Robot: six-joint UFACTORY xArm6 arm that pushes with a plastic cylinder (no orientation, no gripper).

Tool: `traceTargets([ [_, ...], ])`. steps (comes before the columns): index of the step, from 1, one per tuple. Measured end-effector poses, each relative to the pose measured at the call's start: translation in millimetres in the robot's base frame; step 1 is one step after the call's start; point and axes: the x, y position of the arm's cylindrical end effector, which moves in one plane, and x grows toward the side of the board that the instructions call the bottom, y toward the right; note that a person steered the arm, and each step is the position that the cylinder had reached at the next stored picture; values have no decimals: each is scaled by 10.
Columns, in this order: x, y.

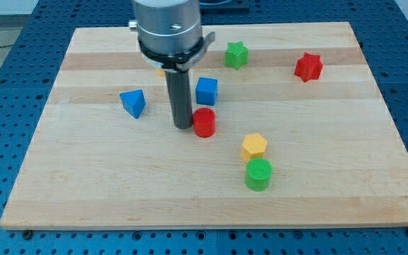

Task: Move the red circle parallel above the yellow hexagon

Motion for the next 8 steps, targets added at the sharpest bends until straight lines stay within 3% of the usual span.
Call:
traceTargets([
  [4, 8, 529],
  [8, 8, 568],
])
